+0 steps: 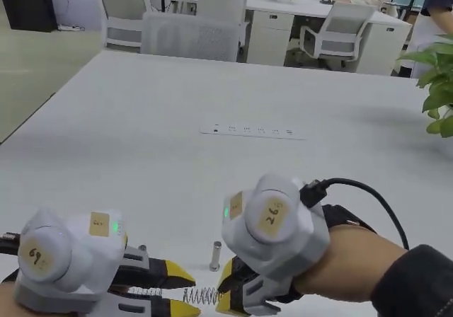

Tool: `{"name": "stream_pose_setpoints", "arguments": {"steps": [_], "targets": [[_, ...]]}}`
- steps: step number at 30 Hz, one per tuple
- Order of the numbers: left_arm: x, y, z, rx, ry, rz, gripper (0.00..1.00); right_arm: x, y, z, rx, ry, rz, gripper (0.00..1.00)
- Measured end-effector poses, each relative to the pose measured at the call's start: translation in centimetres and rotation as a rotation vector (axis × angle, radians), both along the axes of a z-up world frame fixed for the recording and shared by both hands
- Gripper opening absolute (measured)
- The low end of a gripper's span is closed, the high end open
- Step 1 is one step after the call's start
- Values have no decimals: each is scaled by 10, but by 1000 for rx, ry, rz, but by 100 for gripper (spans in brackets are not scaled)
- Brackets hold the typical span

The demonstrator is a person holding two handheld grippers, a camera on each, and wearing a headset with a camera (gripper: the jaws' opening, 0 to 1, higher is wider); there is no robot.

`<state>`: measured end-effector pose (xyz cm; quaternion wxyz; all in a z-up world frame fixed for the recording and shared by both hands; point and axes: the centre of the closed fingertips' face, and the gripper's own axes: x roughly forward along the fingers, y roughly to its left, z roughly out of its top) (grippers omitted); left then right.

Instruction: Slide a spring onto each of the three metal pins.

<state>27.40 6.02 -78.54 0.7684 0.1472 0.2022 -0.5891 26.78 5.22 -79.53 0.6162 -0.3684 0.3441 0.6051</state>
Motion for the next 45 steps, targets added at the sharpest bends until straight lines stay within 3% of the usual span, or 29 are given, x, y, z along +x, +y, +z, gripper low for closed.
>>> {"name": "stream_pose_setpoints", "arguments": {"steps": [14,21,28,32,45], "targets": [[-6,-2,-8,51,-36,-49,3,-5,1,4,16,7,33,8],[-6,-2,-6,47,-48,-54,3,-4,1,5,26,10,21,8],[-8,-1,-7,54,-51,-68,2,-6,1,3,46,42,-3,9],[-8,-1,-4,45,-50,-65,2,-5,0,2,50,47,-17,13],[-7,-4,5,-5,-45,-50,2,-5,0,-1,66,54,-31,9]]}}
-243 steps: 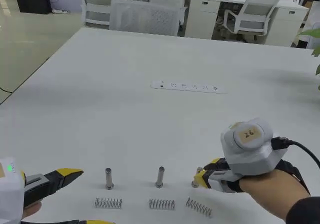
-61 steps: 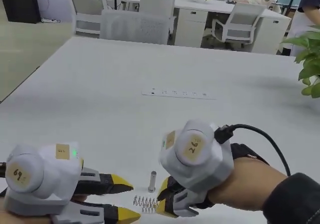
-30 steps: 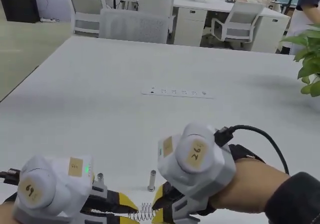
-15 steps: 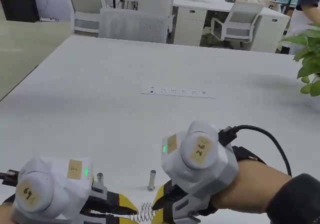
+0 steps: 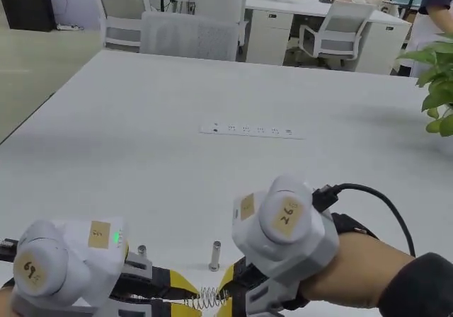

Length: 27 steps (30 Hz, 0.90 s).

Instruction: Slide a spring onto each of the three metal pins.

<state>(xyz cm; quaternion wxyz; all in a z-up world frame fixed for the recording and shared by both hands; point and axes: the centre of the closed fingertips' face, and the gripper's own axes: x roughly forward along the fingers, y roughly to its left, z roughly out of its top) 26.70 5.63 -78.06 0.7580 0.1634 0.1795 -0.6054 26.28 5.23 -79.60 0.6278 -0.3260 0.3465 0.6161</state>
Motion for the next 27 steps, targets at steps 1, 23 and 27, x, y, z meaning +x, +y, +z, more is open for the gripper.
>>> {"name": "stream_pose_setpoints", "arguments": {"steps": [1,23,27], "targets": [[0,0,-1,1,0,1,2,0,0,0,3,-4,1,9],[0,0,-7,8,28,8,3,-2,16,18,22,-23,30,8],[0,0,-7,5,34,10,3,-2,18,20,16,-29,41,8]]}}
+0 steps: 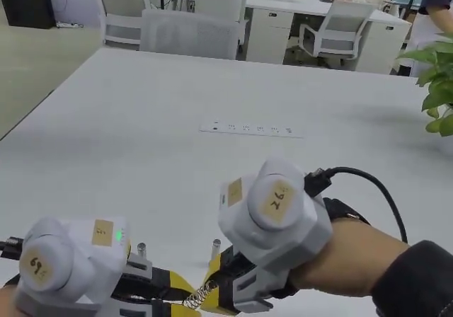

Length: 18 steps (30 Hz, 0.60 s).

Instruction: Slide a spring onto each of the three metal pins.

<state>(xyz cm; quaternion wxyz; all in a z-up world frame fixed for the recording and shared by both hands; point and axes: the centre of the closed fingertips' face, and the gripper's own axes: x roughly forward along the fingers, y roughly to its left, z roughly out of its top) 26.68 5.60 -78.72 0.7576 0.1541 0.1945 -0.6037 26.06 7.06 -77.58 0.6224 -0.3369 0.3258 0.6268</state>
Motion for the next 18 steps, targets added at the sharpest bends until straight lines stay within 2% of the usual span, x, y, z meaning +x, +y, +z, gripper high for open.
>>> {"name": "stream_pose_setpoints", "arguments": {"steps": [14,18], "targets": [[-1,-1,-2,1,10,-1,3,-3,8,3,-14,-8,36,8],[0,0,-3,2,20,6,6,-2,8,4,-14,-7,33,8]]}}
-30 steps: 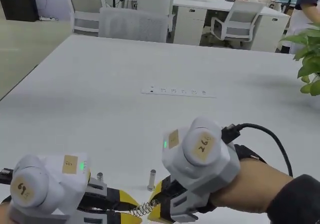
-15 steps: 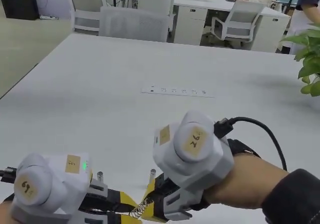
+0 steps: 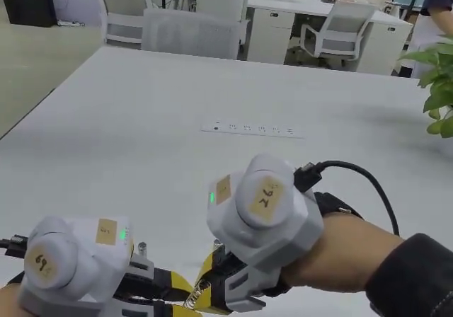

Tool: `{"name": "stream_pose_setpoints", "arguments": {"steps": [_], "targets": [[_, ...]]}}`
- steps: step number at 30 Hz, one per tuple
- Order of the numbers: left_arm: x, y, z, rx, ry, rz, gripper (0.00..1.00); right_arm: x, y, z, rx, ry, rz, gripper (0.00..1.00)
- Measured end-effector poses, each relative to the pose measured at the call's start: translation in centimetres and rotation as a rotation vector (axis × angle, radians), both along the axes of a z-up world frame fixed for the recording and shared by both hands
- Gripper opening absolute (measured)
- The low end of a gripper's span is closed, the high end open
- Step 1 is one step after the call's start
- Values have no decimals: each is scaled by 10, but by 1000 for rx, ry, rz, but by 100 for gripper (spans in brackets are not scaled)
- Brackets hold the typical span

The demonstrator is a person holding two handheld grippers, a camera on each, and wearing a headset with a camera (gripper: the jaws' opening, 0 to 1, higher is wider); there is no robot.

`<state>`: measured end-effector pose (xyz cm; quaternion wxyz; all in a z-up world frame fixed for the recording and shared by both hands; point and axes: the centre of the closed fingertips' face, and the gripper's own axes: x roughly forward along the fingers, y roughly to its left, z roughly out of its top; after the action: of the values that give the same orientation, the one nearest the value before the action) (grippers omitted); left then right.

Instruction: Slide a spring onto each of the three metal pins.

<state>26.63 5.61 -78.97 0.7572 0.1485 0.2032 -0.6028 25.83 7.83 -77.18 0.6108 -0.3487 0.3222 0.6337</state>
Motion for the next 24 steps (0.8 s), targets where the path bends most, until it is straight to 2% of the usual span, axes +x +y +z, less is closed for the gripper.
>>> {"name": "stream_pose_setpoints", "arguments": {"steps": [15,24], "targets": [[7,8,4,-31,23,57,17,10,-12,-1,-21,-8,-35,8],[10,13,8,-42,24,85,23,15,-23,-2,-36,-11,-60,8]]}}
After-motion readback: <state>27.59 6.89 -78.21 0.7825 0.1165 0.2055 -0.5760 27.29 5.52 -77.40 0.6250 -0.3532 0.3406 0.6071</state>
